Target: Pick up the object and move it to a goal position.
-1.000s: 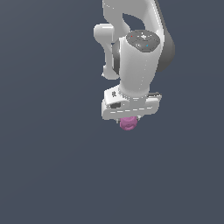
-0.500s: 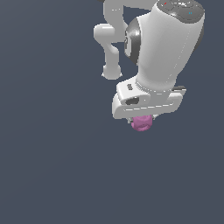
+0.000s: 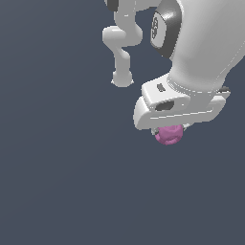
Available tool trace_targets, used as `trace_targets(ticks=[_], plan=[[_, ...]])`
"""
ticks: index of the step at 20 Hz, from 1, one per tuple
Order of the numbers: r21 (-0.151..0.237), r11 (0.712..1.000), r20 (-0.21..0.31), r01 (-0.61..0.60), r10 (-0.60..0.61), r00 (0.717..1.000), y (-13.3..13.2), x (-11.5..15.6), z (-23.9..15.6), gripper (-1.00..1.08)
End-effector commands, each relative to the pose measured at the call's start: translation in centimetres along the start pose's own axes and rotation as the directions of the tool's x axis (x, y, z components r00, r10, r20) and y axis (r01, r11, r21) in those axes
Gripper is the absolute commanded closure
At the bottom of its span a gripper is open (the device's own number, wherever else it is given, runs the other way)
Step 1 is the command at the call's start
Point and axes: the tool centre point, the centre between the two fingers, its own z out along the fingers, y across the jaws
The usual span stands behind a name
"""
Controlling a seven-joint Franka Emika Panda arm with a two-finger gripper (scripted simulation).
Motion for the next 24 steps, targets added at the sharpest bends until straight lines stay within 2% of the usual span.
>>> trace_targets(ticks=[1, 13, 24], plan=[[0.0, 1.0, 0.0, 0.0, 0.0, 1.0, -0.5, 0.6, -0.8, 1.08], [0.0, 1.0, 0.0, 0.0, 0.0, 1.0, -2.0, 2.7, -3.4, 1.08], [0.0, 1.0, 0.0, 0.0, 0.0, 1.0, -2.7, 3.5, -4.4, 1.08]])
